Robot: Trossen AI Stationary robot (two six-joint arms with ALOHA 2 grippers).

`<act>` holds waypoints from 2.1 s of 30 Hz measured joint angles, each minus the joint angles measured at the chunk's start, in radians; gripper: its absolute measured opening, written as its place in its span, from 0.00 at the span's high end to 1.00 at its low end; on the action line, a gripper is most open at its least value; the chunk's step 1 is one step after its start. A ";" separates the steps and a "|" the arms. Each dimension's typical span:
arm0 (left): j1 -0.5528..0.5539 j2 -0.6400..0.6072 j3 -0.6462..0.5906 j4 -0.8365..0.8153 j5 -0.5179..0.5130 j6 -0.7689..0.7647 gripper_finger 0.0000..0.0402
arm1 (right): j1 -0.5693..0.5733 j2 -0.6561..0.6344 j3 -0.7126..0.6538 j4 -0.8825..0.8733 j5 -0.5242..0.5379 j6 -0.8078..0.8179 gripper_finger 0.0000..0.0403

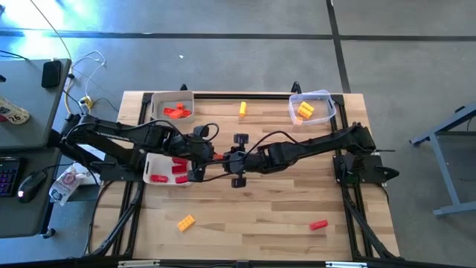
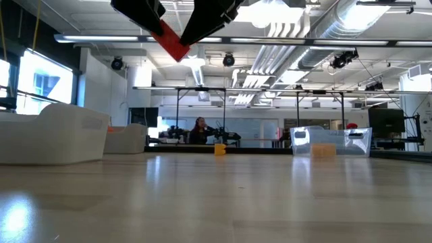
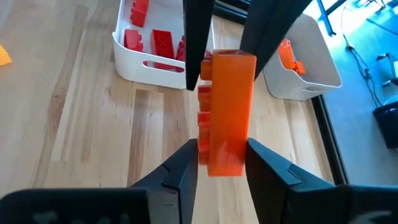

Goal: Sort & place blocks by color
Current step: Put the orange game piece into the gray bin, then put the yellow game piece into the transparent bin

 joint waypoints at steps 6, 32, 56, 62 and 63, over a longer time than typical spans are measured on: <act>0.032 -0.002 0.000 -0.129 -0.110 -0.026 0.83 | -0.005 0.000 0.000 -0.026 -0.002 0.003 0.68; 0.695 0.032 0.000 -0.328 -0.246 -0.026 0.82 | -0.009 0.000 0.000 -0.063 0.011 0.030 0.61; 0.871 0.248 -0.001 -0.257 -0.119 -0.032 0.66 | -0.011 0.000 0.000 -0.079 0.011 0.030 0.61; 0.871 0.247 -0.001 -0.259 -0.118 -0.042 0.59 | -0.012 0.000 0.000 -0.082 0.028 0.074 0.61; 0.871 0.245 -0.001 -0.263 -0.117 -0.040 0.58 | -0.014 0.000 0.000 -0.087 0.033 0.084 0.61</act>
